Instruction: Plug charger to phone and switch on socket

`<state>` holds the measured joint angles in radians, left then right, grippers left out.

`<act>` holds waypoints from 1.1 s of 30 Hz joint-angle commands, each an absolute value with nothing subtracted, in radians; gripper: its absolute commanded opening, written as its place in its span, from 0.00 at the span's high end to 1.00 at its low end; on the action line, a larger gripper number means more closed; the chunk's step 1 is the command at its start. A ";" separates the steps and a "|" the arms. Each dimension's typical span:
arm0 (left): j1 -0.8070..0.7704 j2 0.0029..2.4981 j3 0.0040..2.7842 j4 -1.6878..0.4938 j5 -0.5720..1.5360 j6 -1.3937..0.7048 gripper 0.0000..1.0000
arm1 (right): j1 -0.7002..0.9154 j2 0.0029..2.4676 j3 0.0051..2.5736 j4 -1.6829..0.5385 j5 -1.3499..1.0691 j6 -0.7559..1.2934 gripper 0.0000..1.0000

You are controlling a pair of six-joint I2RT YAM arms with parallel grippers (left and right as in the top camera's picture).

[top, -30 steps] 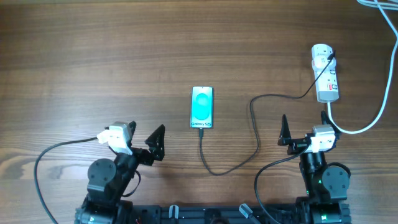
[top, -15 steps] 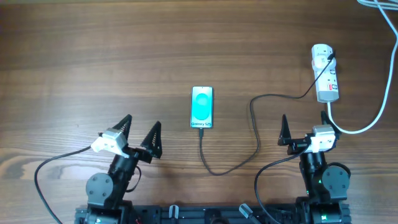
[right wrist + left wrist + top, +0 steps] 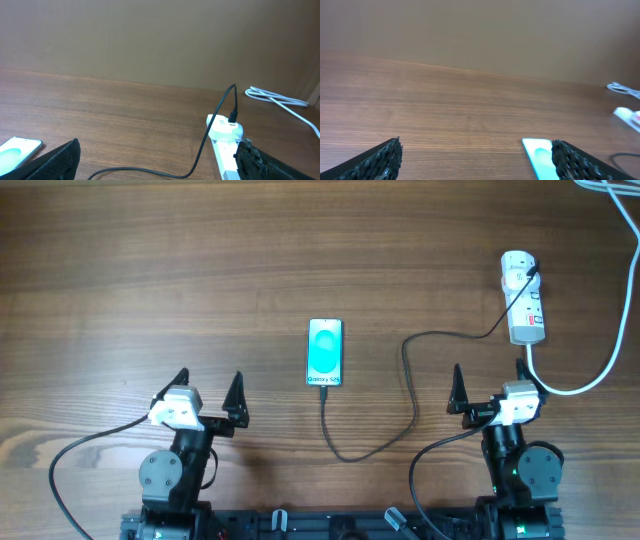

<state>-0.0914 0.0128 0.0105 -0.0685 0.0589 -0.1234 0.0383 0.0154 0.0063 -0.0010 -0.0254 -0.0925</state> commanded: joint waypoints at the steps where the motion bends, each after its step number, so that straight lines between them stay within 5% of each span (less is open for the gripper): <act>1: -0.088 0.003 0.006 -0.078 0.009 0.020 0.00 | 0.035 0.004 0.005 0.002 -0.035 -0.105 0.00; 33: -0.093 0.003 0.006 -0.077 0.021 0.045 0.00 | 0.035 0.007 0.005 0.002 -0.035 -0.105 0.00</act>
<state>-0.1024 0.0128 0.0105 -0.0723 0.0200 0.0257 0.0383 0.0154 0.0063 -0.0006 -0.0254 -0.0925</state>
